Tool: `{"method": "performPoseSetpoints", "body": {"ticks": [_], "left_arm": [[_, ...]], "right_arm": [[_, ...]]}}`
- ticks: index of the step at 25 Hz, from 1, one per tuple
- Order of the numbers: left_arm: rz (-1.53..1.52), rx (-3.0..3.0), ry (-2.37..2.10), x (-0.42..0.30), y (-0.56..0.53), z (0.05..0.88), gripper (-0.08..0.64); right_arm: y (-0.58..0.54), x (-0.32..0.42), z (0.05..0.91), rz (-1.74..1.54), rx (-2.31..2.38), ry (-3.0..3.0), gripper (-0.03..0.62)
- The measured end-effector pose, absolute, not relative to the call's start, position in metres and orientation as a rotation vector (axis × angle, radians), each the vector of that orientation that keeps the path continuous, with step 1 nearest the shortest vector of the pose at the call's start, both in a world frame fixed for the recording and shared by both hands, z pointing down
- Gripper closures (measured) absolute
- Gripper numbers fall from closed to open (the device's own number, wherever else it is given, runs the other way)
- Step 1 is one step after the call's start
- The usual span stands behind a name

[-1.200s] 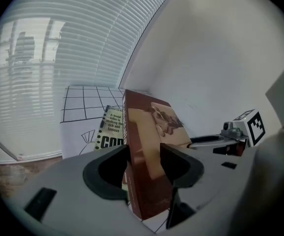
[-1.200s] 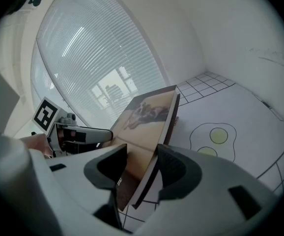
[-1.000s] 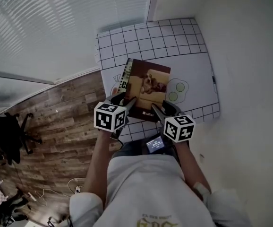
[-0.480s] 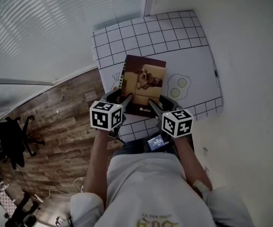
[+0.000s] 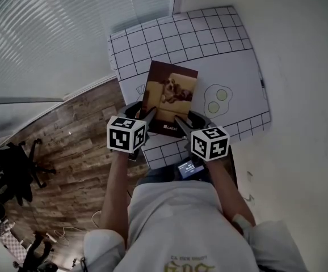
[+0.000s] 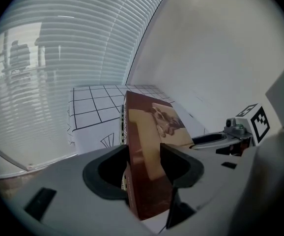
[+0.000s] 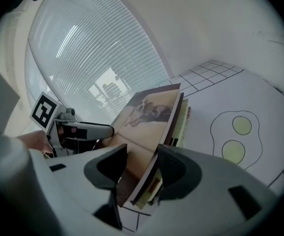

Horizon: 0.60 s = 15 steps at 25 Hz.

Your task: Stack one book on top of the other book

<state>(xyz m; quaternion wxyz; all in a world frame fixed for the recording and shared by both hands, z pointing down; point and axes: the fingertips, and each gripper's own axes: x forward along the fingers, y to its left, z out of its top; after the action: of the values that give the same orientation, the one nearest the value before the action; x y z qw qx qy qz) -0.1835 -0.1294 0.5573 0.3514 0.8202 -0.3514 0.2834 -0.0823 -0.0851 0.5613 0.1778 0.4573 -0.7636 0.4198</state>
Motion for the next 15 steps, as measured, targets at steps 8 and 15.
{"method": "performPoseSetpoints", "body": {"ticks": [8, 15], "left_arm": [[0.753, 2.123, -0.902, -0.182, -0.128, 0.567, 0.352], [0.762, 2.121, -0.903, -0.181, -0.131, 0.572, 0.352]], "right_arm": [[-0.082, -0.081, 0.57, 1.195, 1.301, -2.126, 0.394], [-0.087, -0.08, 0.574, 1.187, 1.299, -2.118, 0.394]]}}
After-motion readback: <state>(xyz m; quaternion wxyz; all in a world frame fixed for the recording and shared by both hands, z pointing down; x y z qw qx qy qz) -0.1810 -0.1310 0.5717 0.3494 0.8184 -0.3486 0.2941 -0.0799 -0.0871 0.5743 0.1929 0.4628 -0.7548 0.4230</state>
